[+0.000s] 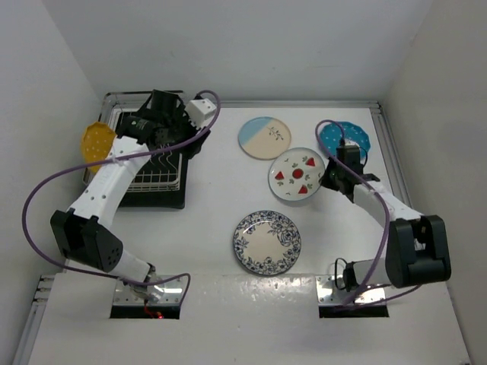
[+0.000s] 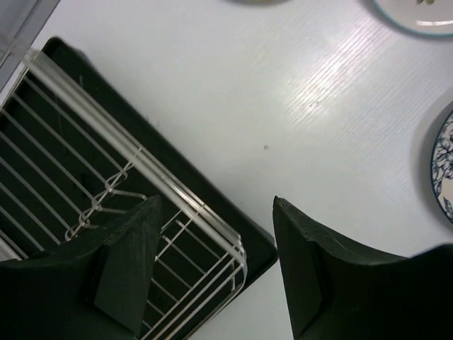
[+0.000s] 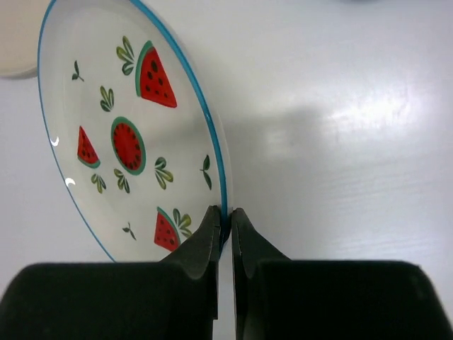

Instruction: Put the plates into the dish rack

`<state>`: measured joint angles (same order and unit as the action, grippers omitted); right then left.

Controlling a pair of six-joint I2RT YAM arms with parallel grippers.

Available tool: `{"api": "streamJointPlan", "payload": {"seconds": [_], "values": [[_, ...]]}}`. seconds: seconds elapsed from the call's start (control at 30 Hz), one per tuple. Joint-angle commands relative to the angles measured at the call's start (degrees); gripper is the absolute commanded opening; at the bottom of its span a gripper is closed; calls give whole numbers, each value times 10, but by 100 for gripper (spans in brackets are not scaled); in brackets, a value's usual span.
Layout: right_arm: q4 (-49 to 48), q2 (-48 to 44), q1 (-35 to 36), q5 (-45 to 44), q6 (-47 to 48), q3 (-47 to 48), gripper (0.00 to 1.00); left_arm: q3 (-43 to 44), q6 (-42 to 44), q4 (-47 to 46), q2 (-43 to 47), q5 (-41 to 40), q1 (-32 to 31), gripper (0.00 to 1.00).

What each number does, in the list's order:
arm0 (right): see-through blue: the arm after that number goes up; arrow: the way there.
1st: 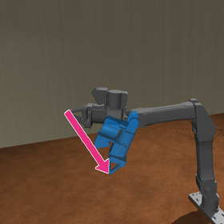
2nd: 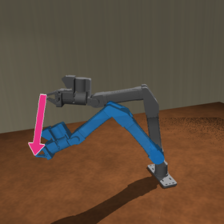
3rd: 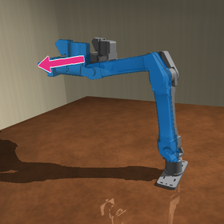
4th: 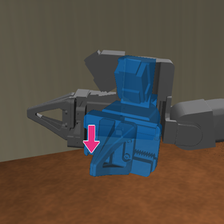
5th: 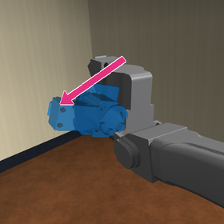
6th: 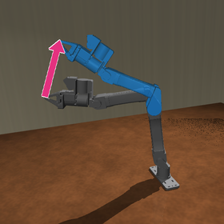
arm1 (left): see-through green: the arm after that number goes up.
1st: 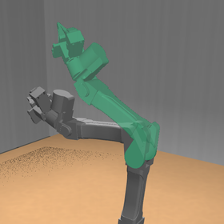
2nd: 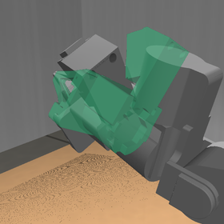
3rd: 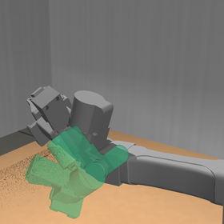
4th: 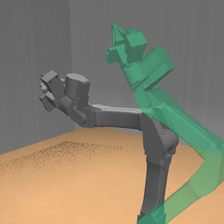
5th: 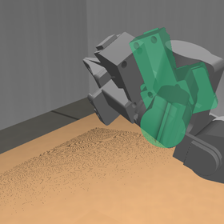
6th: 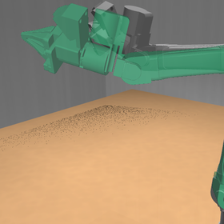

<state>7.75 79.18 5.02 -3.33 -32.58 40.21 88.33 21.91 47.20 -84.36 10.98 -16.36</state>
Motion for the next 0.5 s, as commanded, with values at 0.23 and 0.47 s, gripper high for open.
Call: {"api": "streamJointPlan", "payload": {"seconds": [0.23,0.47], "values": [[-136,-51,152,-82,290,27,0,74,37,-60,-118,103,-64,71],[-264,-53,241,-79,374,-13,0,85,66,-134,-200,237,-92,77]]}}
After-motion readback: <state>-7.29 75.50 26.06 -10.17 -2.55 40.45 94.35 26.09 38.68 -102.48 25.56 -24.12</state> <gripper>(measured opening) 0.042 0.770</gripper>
